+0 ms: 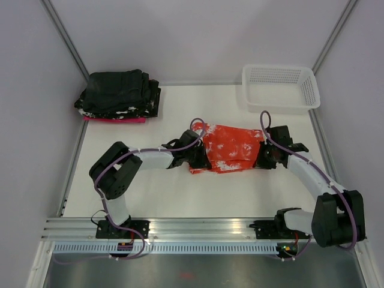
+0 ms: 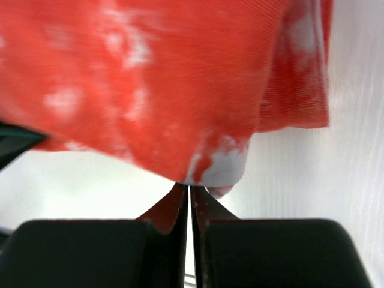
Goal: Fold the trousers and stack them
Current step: Fold the trousers
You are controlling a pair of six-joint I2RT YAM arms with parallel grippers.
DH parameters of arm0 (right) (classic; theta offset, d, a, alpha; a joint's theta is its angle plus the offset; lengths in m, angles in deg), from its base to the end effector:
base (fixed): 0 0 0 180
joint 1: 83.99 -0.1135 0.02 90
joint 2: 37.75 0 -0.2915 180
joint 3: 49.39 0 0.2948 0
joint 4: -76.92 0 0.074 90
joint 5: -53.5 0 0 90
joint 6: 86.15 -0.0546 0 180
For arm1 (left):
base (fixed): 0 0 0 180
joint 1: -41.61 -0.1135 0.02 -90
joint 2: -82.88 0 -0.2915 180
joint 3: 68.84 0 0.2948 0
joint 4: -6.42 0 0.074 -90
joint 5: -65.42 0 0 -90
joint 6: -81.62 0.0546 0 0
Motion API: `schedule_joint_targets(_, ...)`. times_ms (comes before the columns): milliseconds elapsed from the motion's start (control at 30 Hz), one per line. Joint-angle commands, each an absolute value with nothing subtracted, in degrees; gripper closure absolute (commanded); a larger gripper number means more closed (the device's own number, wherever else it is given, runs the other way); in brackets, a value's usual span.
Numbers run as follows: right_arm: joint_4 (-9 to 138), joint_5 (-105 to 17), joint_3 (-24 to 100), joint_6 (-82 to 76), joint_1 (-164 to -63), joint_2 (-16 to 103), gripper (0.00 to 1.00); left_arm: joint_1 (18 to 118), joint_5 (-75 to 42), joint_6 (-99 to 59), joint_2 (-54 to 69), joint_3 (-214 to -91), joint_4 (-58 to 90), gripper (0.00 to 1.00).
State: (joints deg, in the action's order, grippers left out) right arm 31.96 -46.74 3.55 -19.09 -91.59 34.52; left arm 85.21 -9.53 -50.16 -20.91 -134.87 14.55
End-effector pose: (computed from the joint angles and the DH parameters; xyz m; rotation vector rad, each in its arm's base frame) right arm 0.2612 0.0446 0.1785 0.3088 2.7109 0.3997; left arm 0.2877 -0.2935 0.1251 0.1791 2.5780 -0.9594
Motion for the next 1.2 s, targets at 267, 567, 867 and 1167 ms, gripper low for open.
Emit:
schedule_joint_targets(267,36.4,-60.9,14.9,-20.8,-91.4,24.3,0.88,85.4,-7.3,-51.1,-16.2,-131.6,16.4,0.98)
schedule_joint_targets(567,46.3,-60.1,8.8,-21.5,-91.4,37.6,0.98,85.3,-9.8,-48.4,0.9,-134.9,21.0,0.96)
schedule_joint_targets(867,48.5,-55.9,-3.9,-21.4,-91.4,34.8,1.0,84.5,-14.8,-52.1,-11.2,-136.5,9.7,0.98)
schedule_joint_targets(1167,47.4,-58.2,-4.0,-20.9,-91.3,36.3,1.0,84.5,-12.4,-57.3,-23.2,-132.6,2.1,0.98)
